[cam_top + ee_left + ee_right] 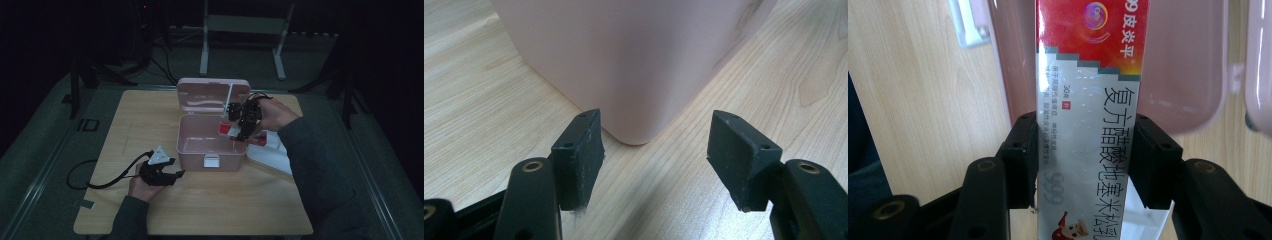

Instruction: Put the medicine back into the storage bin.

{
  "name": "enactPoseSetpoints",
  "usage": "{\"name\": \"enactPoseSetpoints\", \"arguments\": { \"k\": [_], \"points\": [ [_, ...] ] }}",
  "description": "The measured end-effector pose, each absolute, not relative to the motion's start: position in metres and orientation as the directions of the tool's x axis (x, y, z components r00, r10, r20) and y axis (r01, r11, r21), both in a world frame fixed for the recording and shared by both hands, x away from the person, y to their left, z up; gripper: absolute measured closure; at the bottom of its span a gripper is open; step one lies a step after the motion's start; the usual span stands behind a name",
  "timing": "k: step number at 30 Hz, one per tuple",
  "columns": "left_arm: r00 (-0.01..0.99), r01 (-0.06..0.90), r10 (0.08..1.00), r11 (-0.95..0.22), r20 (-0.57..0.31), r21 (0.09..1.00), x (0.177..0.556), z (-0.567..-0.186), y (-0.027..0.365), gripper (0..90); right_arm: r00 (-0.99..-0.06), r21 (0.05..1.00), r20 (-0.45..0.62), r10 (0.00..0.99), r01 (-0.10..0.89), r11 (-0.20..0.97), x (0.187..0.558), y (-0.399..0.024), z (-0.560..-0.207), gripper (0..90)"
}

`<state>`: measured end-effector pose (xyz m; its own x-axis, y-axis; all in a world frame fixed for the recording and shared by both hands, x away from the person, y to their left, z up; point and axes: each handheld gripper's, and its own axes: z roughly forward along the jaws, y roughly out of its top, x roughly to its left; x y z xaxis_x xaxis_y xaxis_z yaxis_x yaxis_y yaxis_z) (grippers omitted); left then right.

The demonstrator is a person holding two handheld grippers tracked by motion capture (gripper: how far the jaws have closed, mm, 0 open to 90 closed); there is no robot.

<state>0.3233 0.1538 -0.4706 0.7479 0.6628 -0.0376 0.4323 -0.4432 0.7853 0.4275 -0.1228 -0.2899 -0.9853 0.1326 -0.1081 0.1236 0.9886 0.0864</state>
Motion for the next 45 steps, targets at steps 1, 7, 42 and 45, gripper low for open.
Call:
{"name": "enactPoseSetpoints", "arguments": {
  "k": [1, 7, 42, 45],
  "points": [
    [0.748, 0.432, 0.663, -0.443, -0.038, 0.786, 0.323, -0.471, 0.154, 38.6, -0.986, 0.087, -0.105, 0.129, 0.12, 0.989, 0.428, -0.119, -0.29, 51.6],
    [0.747, 0.432, 0.663, -0.441, -0.038, 0.787, 0.323, -0.47, 0.154, 38.6, -0.991, 0.081, -0.101, 0.086, 0.078, 0.994, 0.428, -0.098, -0.293, 51.6],
    [0.747, 0.434, 0.663, -0.441, -0.041, 0.786, 0.323, -0.471, 0.153, 38.6, -1.0, 0.035, -0.002, -0.012, -0.012, 0.999, 0.424, -0.059, -0.33, 51.2],
    [0.747, 0.434, 0.663, -0.444, -0.038, 0.784, 0.323, -0.471, 0.153, 38.6, -1.0, 0.029, 0.001, -0.014, -0.014, 0.999, 0.424, -0.059, -0.33, 51.1]
  ]
}}
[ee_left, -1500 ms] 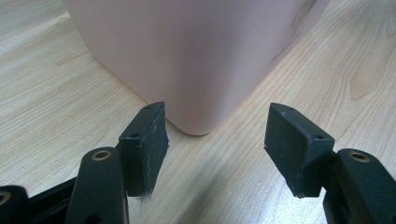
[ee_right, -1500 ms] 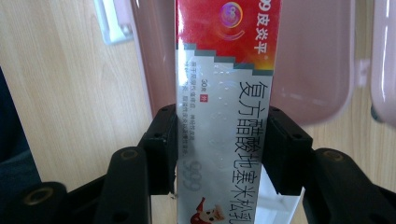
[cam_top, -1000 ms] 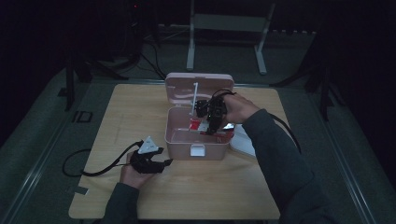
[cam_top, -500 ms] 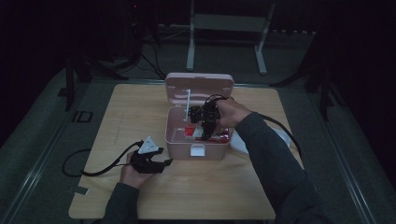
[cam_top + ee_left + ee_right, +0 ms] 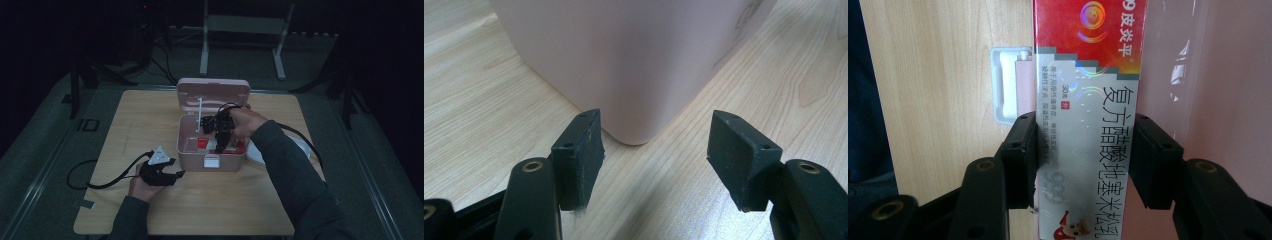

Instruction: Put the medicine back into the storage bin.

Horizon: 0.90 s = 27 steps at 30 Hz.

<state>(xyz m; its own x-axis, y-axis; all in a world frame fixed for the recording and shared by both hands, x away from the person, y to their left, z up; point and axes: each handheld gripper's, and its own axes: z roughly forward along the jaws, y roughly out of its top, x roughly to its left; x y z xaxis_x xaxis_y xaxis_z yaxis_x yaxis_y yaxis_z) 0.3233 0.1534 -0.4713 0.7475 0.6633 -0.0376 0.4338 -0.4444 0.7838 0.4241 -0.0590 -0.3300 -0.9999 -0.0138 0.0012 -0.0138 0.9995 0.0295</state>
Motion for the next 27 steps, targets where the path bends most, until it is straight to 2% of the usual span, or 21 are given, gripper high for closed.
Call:
{"name": "enactPoseSetpoints", "arguments": {
  "k": [27],
  "points": [
    [0.746, 0.433, 0.665, -0.44, -0.039, 0.786, 0.323, -0.4712, 0.1536, 38.6, -0.999, 0.024, 0.044, -0.014, -0.013, 1.0, 0.4247, -0.0552, -0.3364, 49.2]
  ]
}}
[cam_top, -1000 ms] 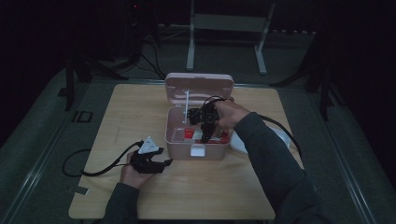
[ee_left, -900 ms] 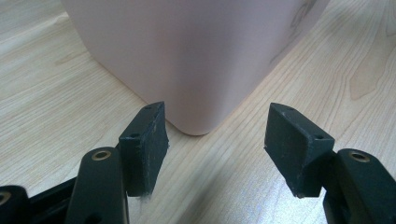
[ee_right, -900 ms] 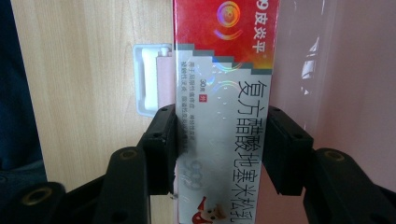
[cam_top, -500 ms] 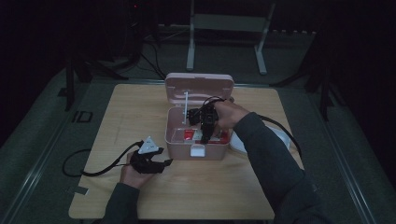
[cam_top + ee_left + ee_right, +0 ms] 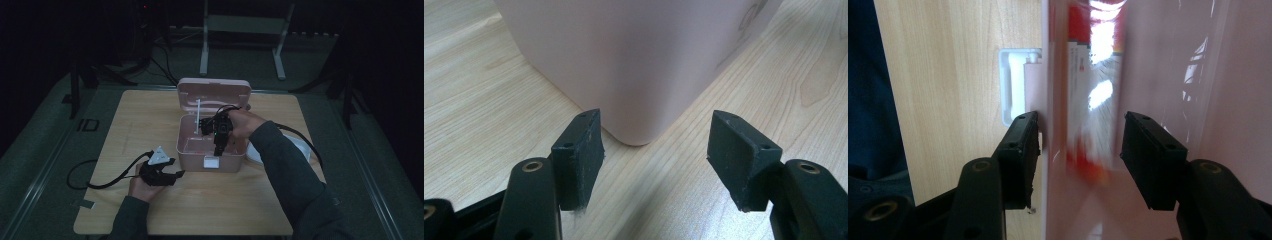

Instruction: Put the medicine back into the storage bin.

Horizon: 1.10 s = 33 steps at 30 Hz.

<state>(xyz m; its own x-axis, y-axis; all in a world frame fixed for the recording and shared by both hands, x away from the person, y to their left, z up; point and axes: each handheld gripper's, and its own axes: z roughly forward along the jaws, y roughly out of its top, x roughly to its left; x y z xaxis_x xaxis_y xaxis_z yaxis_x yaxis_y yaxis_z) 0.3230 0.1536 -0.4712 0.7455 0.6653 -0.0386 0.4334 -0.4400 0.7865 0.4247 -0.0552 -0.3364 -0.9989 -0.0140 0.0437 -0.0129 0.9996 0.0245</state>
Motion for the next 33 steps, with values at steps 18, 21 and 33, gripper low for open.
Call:
{"name": "enactPoseSetpoints", "arguments": {
  "k": [18, 21, 33],
  "points": [
    [0.744, 0.435, 0.667, -0.443, -0.036, 0.784, 0.323, -0.472, 0.153, 38.6, -0.996, 0.051, -0.002, 0.093, 0.093, 0.994, 0.428, -0.122, -0.316, 49.9],
    [0.745, 0.434, 0.666, -0.443, -0.037, 0.784, 0.324, -0.473, 0.153, 38.6, -0.995, 0.036, 0.009, 0.102, 0.102, 0.994, 0.427, -0.142, -0.316, 49.7],
    [0.746, 0.44, 0.664, -0.444, -0.043, 0.78, 0.324, -0.474, 0.152, 38.6, -0.961, 0.038, 0.04, 0.274, 0.275, 0.961, 0.439, -0.217, -0.337, 49.8]
  ]
}}
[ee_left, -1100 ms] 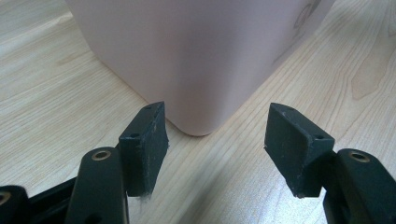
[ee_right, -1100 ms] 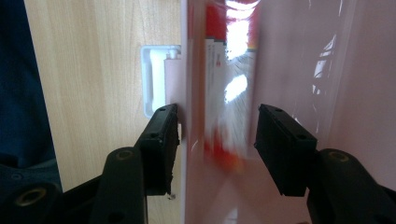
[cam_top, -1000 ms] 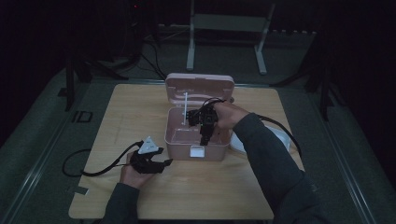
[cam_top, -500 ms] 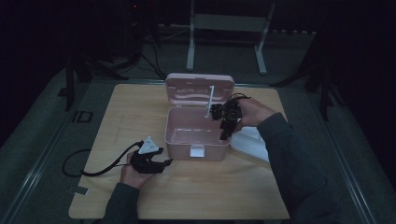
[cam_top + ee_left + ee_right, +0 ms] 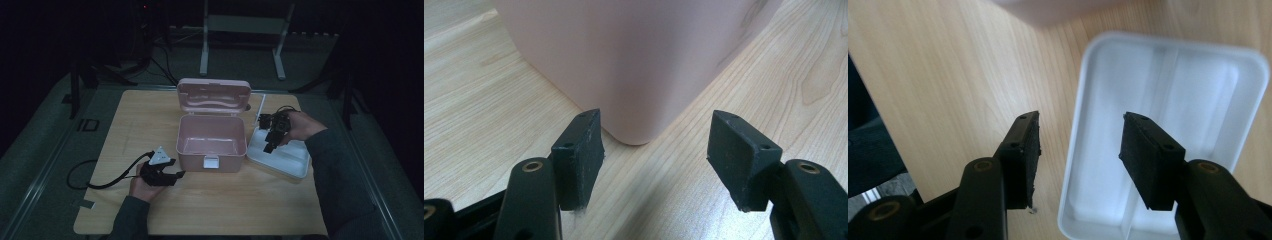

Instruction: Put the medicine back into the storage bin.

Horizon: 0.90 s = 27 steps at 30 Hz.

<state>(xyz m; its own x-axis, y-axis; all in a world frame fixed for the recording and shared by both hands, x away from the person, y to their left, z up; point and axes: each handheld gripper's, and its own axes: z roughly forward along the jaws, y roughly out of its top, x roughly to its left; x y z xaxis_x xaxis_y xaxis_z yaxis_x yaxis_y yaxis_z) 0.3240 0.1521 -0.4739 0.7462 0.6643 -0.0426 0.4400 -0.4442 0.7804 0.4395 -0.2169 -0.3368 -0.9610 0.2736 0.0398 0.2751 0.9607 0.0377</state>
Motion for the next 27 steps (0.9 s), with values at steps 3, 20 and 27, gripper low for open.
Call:
{"name": "enactPoseSetpoints", "arguments": {
  "k": [3, 20, 27],
  "points": [
    [0.747, 0.439, 0.664, -0.444, -0.042, 0.781, 0.324, -0.474, 0.152, 38.6, -0.95, 0.031, 0.052, 0.307, 0.309, 0.95, 0.442, -0.23, -0.347, 49.5],
    [0.747, 0.439, 0.664, -0.445, -0.041, 0.781, 0.324, -0.474, 0.152, 38.6, -0.916, -0.019, 0.026, 0.401, 0.4, 0.916, 0.453, -0.282, -0.404, 49.9],
    [0.747, 0.438, 0.664, -0.444, -0.042, 0.781, 0.324, -0.474, 0.152, 38.6, -0.908, -0.05, 0.003, 0.418, 0.418, 0.907, 0.459, -0.291, -0.421, 51.0]
  ]
}}
